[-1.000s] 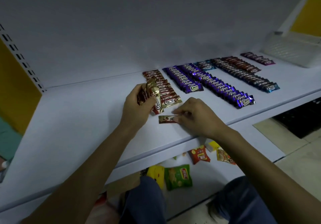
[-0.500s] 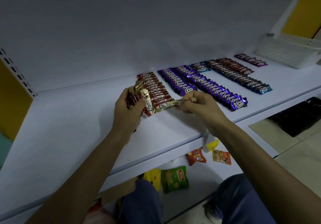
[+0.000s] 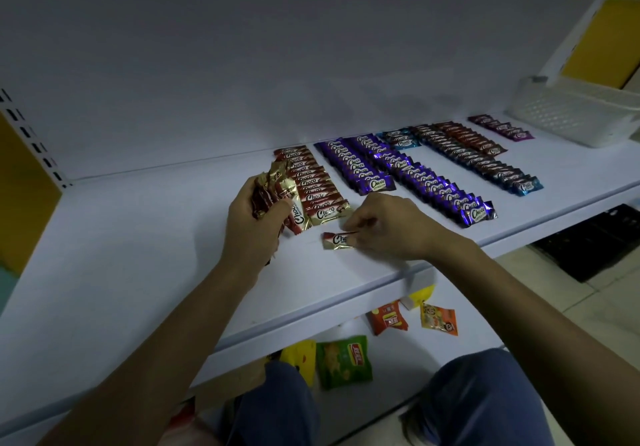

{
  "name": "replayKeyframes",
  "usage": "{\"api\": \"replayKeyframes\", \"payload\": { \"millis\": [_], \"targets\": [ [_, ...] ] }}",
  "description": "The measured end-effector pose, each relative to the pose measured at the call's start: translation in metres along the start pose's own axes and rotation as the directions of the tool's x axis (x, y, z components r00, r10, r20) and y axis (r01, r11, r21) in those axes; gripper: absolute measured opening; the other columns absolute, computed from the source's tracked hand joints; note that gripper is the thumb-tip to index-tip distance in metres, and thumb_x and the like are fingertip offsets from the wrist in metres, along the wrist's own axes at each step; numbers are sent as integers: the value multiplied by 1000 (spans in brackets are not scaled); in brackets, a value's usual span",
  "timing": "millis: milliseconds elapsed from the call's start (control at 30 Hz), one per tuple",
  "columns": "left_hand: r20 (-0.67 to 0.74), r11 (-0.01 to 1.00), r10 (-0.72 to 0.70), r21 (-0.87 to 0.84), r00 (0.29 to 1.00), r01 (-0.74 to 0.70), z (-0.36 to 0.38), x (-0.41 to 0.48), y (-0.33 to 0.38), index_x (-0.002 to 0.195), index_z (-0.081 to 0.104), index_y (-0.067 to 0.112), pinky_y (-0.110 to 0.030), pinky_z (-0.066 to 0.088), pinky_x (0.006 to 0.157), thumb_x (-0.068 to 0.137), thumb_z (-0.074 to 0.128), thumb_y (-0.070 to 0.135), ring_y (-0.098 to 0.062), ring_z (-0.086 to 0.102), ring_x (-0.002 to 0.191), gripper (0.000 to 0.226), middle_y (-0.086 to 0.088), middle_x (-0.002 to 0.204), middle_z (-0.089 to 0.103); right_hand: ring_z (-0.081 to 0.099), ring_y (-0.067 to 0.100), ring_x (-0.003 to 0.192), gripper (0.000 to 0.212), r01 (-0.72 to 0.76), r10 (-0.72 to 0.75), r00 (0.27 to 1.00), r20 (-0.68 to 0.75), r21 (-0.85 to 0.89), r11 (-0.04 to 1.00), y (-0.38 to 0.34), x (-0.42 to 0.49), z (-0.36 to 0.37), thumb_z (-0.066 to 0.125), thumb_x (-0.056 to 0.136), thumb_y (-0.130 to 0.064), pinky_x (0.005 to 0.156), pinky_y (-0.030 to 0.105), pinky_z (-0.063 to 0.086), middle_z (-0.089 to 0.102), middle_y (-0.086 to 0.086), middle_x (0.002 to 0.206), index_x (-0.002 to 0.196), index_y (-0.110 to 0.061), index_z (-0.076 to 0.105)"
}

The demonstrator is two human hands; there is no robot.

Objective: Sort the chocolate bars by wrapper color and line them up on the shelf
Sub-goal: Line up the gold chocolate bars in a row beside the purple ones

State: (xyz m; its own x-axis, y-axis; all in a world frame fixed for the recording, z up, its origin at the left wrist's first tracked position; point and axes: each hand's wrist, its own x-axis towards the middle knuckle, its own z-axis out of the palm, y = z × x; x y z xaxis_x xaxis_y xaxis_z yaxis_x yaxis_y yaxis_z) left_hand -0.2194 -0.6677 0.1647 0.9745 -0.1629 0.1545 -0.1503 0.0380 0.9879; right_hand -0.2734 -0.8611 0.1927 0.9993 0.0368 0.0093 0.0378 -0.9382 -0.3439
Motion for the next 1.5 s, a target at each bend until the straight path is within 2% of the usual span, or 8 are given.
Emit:
{"api": "replayKeyframes", "payload": {
  "millis": [267,433,533,633,933,1067,1200,1500],
  "targets": [
    [-8,1000,-5,11,1000,5,0,2,-1,117,55,12,-12,40,41,93,58,11,-8,52,54,25,-3,88,61,46,17,111,22,24,-63,952,-298,-134,991,-4,14,9,69,83,-32,80,28,18,56,-4,110,106,-30,70],
    [7,998,-20,-55,1000,20,-2,2,0,99,58,18,-18,38,37,92,60,10,-3,47,42,11,1,70,63,47,17,112,27,39,-87,944,-317,-156,987,-2,23,16,65,87,-30,84,29,22,58,-2,113,114,-29,68],
    [8,990,-53,-131,999,54,-4,3,2,94,59,23,-21,37,37,91,61,11,-10,46,46,13,5,64,65,59,14,96,22,169,-90,909,-407,162,972,-14,24,16,60,92,-29,87,35,44,67,1,102,108,-20,71],
    [13,979,-64,-194,998,65,-5,3,3,94,62,22,-21,36,38,91,61,11,-15,46,50,12,2,64,63,66,6,80,22,222,-79,965,-248,621,752,-42,25,14,63,90,-24,71,26,54,71,-2,89,108,-13,69],
    [14,982,-56,-179,998,57,-5,4,2,92,61,19,-22,31,42,90,63,12,-21,41,56,8,-11,72,59,59,10,61,15,149,77,965,-249,771,619,-49,29,17,66,87,-6,60,26,48,64,-2,68,80,-19,63],
    [30,985,-55,-165,998,59,-5,4,1,94,61,17,-23,31,44,89,64,13,-26,40,63,7,-16,81,60,56,0,51,8,117,50,970,-238,637,762,-22,8,5,67,87,-12,50,19,46,64,-11,62,87,-20,67],
    [39,989,-48,-135,998,53,-3,3,1,91,60,24,-24,33,47,90,64,14,-27,43,68,10,-20,89,62,58,0,63,7,13,42,991,-126,405,914,6,-5,5,77,78,-23,63,23,47,68,-11,71,75,-26,71],
    [40,994,-50,-96,998,53,-2,0,1,95,61,21,-22,34,43,90,63,17,-27,41,64,6,-19,85,60,51,18,92,24,-6,7,977,-215,5,1000,28,-10,15,63,89,-31,76,32,42,62,-1,98,111,-27,71]
  ]
}}
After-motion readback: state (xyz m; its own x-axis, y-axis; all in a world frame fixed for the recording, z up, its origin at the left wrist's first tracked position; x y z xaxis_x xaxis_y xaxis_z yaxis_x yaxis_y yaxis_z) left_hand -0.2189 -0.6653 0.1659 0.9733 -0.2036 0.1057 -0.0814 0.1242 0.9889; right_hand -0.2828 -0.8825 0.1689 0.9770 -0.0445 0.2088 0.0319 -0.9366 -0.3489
